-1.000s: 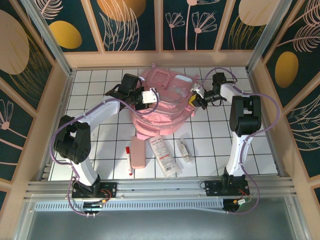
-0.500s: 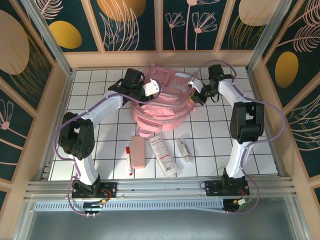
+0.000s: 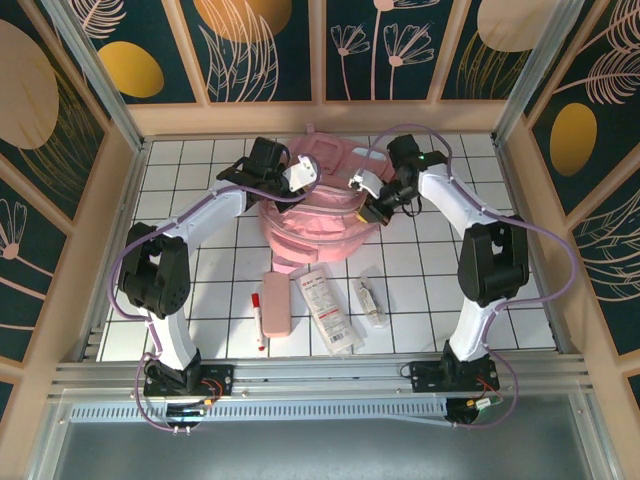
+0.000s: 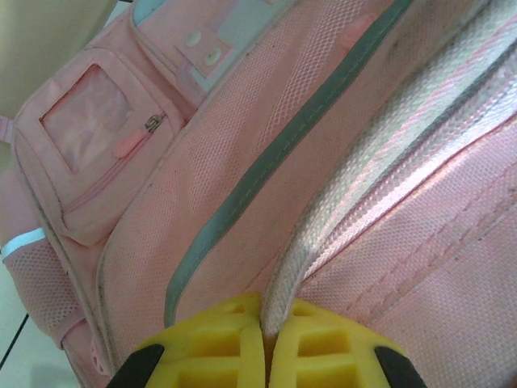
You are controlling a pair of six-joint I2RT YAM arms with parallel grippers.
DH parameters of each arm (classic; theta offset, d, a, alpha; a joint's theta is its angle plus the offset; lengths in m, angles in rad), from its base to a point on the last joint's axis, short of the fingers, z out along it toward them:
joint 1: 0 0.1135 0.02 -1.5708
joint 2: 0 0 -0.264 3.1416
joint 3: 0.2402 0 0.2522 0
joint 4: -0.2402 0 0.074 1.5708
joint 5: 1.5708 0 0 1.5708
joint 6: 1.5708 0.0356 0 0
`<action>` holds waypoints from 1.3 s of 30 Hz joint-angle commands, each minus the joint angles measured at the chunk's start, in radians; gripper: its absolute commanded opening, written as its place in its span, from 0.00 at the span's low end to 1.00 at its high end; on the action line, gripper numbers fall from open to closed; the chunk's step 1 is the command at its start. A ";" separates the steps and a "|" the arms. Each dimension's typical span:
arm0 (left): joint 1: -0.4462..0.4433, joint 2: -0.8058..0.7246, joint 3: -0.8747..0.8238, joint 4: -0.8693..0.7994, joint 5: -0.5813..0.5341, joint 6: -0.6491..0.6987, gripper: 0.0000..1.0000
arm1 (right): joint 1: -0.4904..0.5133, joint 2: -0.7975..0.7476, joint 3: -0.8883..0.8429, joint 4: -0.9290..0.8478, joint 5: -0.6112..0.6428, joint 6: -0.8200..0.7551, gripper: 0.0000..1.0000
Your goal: Pack books, pencil case, and school supplies into a backpack
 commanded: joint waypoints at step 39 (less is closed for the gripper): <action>-0.007 0.238 0.490 -0.352 0.134 -0.721 0.00 | -0.009 -0.027 -0.034 0.210 0.065 0.321 0.00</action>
